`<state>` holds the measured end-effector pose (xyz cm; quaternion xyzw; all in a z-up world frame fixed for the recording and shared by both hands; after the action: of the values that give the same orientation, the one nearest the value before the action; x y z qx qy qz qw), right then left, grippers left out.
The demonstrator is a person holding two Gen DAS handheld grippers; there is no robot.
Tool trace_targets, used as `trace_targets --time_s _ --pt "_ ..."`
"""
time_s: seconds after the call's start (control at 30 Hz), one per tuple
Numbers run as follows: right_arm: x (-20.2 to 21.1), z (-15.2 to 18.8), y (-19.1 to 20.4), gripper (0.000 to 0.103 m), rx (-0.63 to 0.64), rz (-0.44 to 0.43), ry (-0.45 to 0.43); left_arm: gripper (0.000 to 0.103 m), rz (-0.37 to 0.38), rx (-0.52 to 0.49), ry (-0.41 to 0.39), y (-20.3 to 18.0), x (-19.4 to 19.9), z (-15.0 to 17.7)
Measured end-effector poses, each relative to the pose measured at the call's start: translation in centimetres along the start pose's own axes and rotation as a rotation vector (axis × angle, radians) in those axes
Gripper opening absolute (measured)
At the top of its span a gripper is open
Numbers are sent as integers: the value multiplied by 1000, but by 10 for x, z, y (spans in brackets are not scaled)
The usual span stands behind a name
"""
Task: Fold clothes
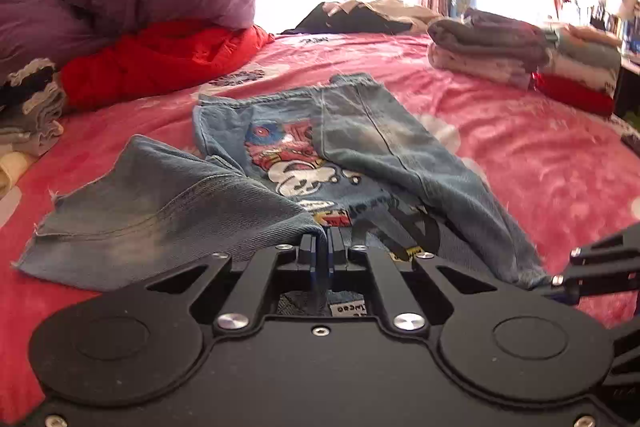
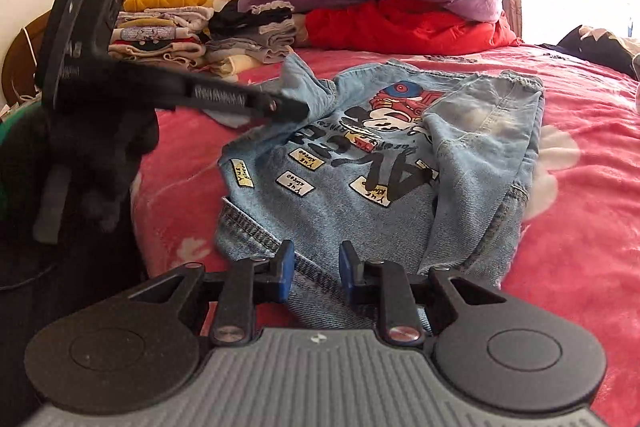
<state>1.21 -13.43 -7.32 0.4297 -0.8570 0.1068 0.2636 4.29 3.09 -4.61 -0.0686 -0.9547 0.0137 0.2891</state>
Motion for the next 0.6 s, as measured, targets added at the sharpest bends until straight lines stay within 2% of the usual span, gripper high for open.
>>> trace_targets --time_s 0.13,0.3,0.37,0.47,0.53,0.57,0.6 --pt "3 0 -9 26 -47 12 -12 3 -8 -73 21 -9 -8 6" --pt "7 0 -22 26 -120 29 -32 3 -15 -114 37 -15 -18 11" --pt "6 0 -25 26 -135 30 -31 2 -11 -106 63 -14 -25 14" --pt "3 1 -26 26 -143 29 -18 3 15 -41 86 -8 -29 13" --pt "1 2 -26 26 -141 27 -9 7 42 25 97 -3 -26 9" --pt "1 2 -26 26 -141 28 -8 13 68 62 105 -1 -24 8" --pt "1 2 -26 26 -144 29 -8 44 115 101 119 0 -23 7"
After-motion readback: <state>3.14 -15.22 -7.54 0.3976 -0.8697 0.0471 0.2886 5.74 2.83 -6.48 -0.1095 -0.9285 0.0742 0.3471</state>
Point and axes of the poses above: each gripper's, at about its wrist camera, not at the fingertips, and x roughly against the way its jaws point, y to its left, z to its underside, the point moved 2 cm from there along -x, roughly the way its jaws point, and after that the axes turned 8 degrees about x, right-handed, at the moved point
